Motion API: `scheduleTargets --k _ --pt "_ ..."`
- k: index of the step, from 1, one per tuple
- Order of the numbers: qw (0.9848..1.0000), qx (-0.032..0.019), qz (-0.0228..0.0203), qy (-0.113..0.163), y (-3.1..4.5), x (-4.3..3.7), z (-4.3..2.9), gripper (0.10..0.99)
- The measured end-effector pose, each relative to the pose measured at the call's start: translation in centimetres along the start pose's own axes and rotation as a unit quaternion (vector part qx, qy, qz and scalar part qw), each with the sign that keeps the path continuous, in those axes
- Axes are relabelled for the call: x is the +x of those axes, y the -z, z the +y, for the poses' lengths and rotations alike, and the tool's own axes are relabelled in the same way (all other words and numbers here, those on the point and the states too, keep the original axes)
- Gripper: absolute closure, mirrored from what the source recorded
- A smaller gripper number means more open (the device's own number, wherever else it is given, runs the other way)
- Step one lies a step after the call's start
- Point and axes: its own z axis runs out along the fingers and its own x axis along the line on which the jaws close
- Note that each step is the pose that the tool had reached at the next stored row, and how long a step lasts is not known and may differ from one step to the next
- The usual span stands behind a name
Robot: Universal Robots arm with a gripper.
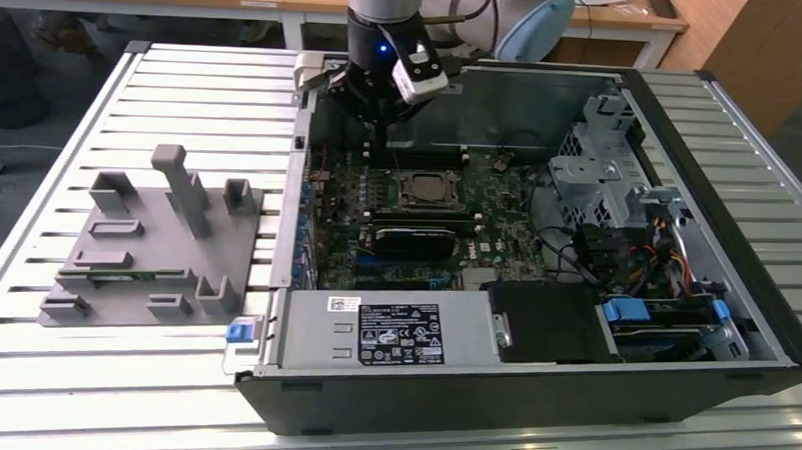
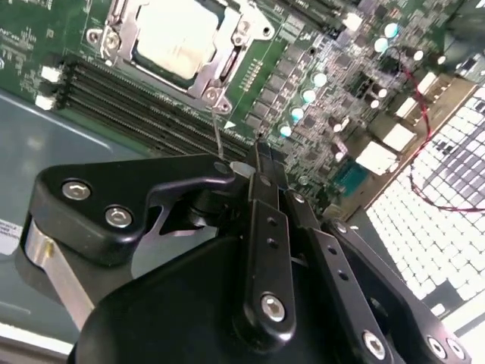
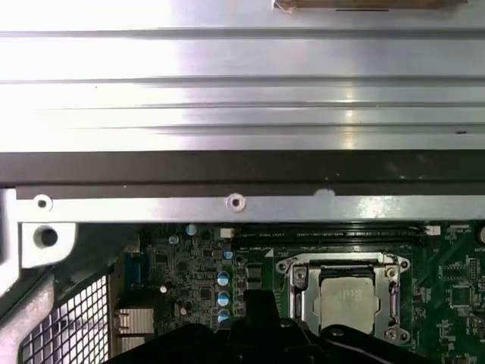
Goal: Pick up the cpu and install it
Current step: 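Install the first cpu locking lever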
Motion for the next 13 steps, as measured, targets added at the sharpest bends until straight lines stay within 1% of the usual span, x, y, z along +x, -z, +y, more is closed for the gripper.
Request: scheduleTargets --k 2,4,13 --pt "1.0 0.0 0.0 0.001 -0.03 -0.44 0.08 0.98" --pt "1.0 0.0 0.0 0.001 -0.07 -1.18 0.13 0.98" --pt "1.0 0.0 0.0 0.002 -0.33 -5.13 0.36 0.98"
